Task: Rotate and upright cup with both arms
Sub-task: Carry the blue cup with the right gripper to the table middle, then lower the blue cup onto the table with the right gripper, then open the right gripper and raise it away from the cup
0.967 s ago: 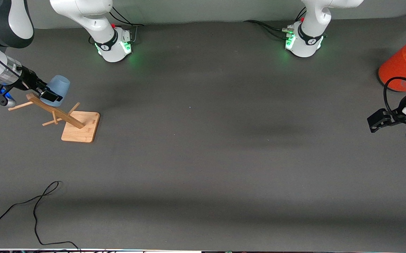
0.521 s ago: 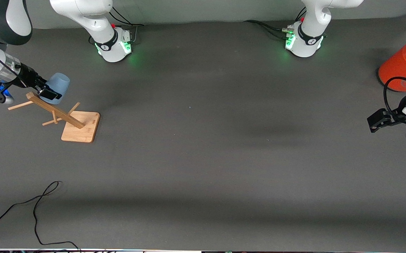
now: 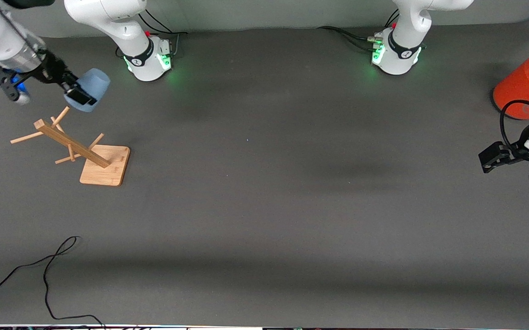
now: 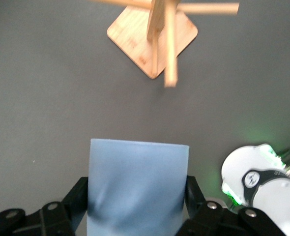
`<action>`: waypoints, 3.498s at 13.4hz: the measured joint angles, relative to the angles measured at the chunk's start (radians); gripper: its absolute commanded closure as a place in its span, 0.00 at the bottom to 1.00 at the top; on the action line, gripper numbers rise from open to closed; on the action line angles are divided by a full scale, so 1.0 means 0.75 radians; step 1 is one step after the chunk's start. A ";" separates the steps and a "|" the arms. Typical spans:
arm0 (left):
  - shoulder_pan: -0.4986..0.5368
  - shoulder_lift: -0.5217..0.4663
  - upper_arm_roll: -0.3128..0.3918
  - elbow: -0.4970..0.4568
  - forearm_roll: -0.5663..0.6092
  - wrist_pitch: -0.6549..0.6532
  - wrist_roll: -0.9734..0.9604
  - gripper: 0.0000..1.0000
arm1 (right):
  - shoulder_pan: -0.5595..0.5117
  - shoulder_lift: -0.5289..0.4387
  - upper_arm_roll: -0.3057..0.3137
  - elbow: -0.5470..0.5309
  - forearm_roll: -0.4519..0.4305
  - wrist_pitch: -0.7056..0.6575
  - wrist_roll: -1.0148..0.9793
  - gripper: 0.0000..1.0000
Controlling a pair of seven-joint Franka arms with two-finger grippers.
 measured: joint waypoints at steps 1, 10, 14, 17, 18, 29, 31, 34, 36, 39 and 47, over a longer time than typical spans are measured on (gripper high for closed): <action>0.000 0.000 0.000 0.000 0.000 0.000 0.000 0.00 | 0.089 -0.001 0.001 0.015 0.001 0.000 0.120 0.70; 0.003 0.000 0.004 0.003 0.001 -0.009 0.008 0.00 | 0.800 0.655 0.005 0.671 0.045 0.034 1.187 0.72; 0.003 0.000 0.004 0.007 0.001 -0.017 0.014 0.00 | 0.912 1.180 0.008 1.116 0.055 0.046 1.535 0.72; 0.003 0.000 0.004 0.012 0.001 -0.022 0.015 0.00 | 0.969 1.508 0.009 1.398 0.055 0.057 1.733 0.72; 0.003 0.000 0.004 0.012 0.001 -0.023 0.016 0.00 | 0.987 1.610 0.009 1.492 0.055 0.066 1.786 0.72; 0.003 0.000 0.003 0.013 0.001 -0.023 0.018 0.00 | 1.079 2.066 0.009 1.682 0.055 0.314 2.001 0.57; 0.003 0.000 0.003 0.013 0.001 -0.023 0.018 0.00 | 1.080 2.079 0.008 1.690 0.055 0.318 2.006 0.00; 0.003 0.000 0.003 0.013 0.001 -0.023 0.018 0.00 | 1.080 2.092 0.008 1.697 0.055 0.318 2.009 0.00; 0.003 0.000 0.003 0.013 0.001 -0.023 0.018 0.00 | 1.080 2.096 0.007 1.697 0.055 0.319 2.009 0.00; 0.003 0.000 0.003 0.013 0.001 -0.023 0.018 0.00 | 1.080 2.096 0.001 1.709 0.055 0.321 2.009 0.00; 0.003 0.000 0.003 0.014 0.001 -0.023 0.019 0.00 | 1.082 1.820 0.003 1.774 0.049 0.012 1.935 0.00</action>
